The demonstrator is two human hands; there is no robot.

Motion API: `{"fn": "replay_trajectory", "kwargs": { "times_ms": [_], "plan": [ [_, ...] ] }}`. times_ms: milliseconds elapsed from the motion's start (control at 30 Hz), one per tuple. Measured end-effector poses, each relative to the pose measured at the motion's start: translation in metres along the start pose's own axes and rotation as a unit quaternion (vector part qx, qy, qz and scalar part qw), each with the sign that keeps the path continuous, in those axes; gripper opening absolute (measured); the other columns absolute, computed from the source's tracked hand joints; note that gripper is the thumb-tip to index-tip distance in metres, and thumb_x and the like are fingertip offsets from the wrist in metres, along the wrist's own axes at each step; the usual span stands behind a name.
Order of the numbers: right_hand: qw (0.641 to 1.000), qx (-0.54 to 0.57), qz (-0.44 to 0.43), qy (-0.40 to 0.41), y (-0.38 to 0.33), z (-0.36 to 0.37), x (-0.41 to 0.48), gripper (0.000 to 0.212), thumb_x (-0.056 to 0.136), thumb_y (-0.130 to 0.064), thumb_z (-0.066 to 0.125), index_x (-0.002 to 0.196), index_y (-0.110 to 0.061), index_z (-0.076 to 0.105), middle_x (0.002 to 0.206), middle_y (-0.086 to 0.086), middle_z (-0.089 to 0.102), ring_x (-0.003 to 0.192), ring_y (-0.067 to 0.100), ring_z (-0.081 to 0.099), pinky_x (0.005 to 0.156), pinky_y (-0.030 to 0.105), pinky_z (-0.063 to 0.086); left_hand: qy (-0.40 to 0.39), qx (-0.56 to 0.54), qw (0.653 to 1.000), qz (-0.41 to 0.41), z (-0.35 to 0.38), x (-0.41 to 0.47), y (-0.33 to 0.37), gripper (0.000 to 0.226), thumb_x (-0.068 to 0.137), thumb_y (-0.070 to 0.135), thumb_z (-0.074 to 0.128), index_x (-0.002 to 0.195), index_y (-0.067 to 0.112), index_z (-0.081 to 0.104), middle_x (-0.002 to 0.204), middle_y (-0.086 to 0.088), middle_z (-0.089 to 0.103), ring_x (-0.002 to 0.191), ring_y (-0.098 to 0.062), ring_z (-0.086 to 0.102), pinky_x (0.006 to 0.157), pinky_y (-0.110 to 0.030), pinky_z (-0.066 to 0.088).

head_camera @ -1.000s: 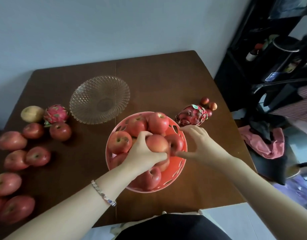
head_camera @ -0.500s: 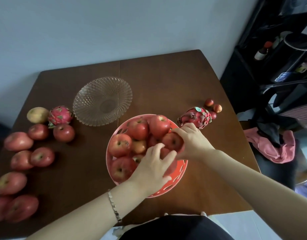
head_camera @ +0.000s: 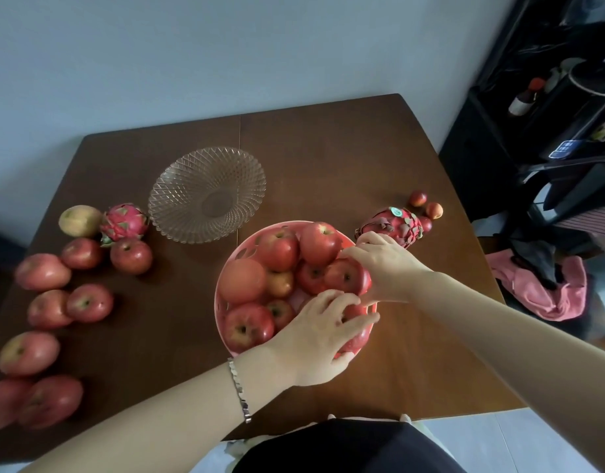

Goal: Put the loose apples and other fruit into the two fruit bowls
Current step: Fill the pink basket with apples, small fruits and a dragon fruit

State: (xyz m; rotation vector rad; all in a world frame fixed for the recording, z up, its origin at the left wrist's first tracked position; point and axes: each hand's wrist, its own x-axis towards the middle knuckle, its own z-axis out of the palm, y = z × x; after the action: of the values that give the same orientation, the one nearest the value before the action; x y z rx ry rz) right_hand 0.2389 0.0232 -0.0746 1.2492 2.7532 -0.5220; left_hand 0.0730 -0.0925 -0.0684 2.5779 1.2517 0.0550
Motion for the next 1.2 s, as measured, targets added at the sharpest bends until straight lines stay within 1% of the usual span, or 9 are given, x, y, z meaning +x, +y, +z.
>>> {"fn": "replay_trajectory", "kwargs": {
  "times_ms": [167,433,567,733,867,933,1000,1100,1200],
  "plan": [
    [0.999,0.029,0.012,-0.027,-0.001,-0.001,0.002,0.076,0.060,-0.051,0.072,0.126,-0.034,0.040,0.117,-0.006,0.049,0.119,0.017,0.030,0.089,0.022,0.027,0.003,-0.194,0.959,-0.206,0.005,-0.006,0.002,0.078,0.075,0.041,0.066,0.138,0.035,0.021,0.129,-0.002,0.034,0.119,-0.020,0.043,0.101,-0.026,0.040],
    [0.999,0.007,-0.027,-0.024,0.004,-0.007,0.003,0.078,0.056,-0.055,0.072,0.126,-0.034,0.044,0.118,-0.011,0.054,0.124,0.015,0.031,0.107,0.031,0.019,0.009,-0.305,0.921,-0.241,0.002,-0.007,-0.003,0.070,0.069,0.049,0.069,0.126,0.046,0.030,0.124,0.008,0.039,0.114,-0.013,0.048,0.095,-0.022,0.039],
    [0.999,0.028,-0.016,0.001,0.006,-0.002,0.001,0.080,0.053,-0.056,0.071,0.126,-0.033,0.046,0.119,-0.006,0.056,0.125,0.016,0.034,0.107,0.030,0.019,0.034,-0.279,0.931,-0.232,0.004,-0.009,0.000,0.070,0.070,0.043,0.072,0.129,0.038,0.036,0.130,0.006,0.038,0.116,-0.017,0.050,0.098,-0.024,0.040],
    [0.997,0.067,0.034,0.002,0.009,0.011,-0.006,0.086,0.057,-0.052,0.073,0.133,-0.035,0.038,0.135,-0.003,0.042,0.131,0.017,0.026,0.105,0.035,0.030,-0.038,-0.224,0.951,-0.211,-0.005,0.002,-0.008,0.070,0.068,0.048,0.072,0.123,0.033,0.032,0.121,0.002,0.046,0.106,-0.022,0.054,0.091,-0.038,0.046],
    [0.994,0.105,0.010,-0.002,0.010,0.007,-0.008,0.077,0.065,-0.043,0.072,0.133,-0.030,0.040,0.130,-0.008,0.048,0.130,0.014,0.026,0.104,0.032,0.030,-0.043,-0.362,0.897,-0.251,-0.012,0.010,-0.017,0.052,0.071,0.056,0.067,0.108,0.035,0.037,0.103,0.013,0.053,0.095,-0.006,0.053,0.075,-0.023,0.042],
    [0.987,0.157,-0.018,0.037,0.018,-0.004,-0.011,0.067,0.068,-0.032,0.072,0.129,-0.026,0.047,0.126,-0.005,0.052,0.124,0.014,0.035,0.103,0.031,0.031,0.027,-0.406,0.857,-0.316,-0.011,0.015,-0.021,0.048,0.075,0.058,0.061,0.110,0.031,0.041,0.108,0.011,0.055,0.099,-0.008,0.055,0.082,-0.027,0.045],
    [0.976,0.192,0.006,0.105,0.033,-0.014,-0.010,0.064,0.067,-0.022,0.070,0.127,-0.023,0.049,0.128,0.000,0.050,0.123,0.016,0.038,0.104,0.035,0.034,0.042,-0.390,0.854,-0.340,-0.009,0.021,-0.021,0.061,0.079,0.054,0.060,0.127,0.025,0.035,0.128,0.003,0.043,0.113,-0.016,0.051,0.095,-0.030,0.042],
    [0.984,0.079,0.109,0.116,0.053,-0.020,0.003,0.081,0.068,-0.021,0.073,0.138,-0.026,0.033,0.143,0.004,0.033,0.135,0.021,0.025,0.105,0.039,0.032,0.015,-0.370,0.872,-0.320,-0.005,0.026,-0.014,0.078,0.082,0.050,0.058,0.143,0.022,0.018,0.145,0.002,0.028,0.129,-0.015,0.037,0.099,-0.024,0.030],
    [0.982,-0.063,0.178,-0.017,0.067,-0.013,0.023,0.108,0.065,-0.032,0.079,0.146,-0.029,0.008,0.153,0.013,0.008,0.142,0.030,0.007,0.112,0.042,0.022,0.014,-0.373,0.867,-0.328,-0.004,0.028,-0.011,0.080,0.083,0.048,0.059,0.144,0.021,0.016,0.146,0.002,0.028,0.129,-0.015,0.038,0.105,-0.030,0.034]
  ]
}}
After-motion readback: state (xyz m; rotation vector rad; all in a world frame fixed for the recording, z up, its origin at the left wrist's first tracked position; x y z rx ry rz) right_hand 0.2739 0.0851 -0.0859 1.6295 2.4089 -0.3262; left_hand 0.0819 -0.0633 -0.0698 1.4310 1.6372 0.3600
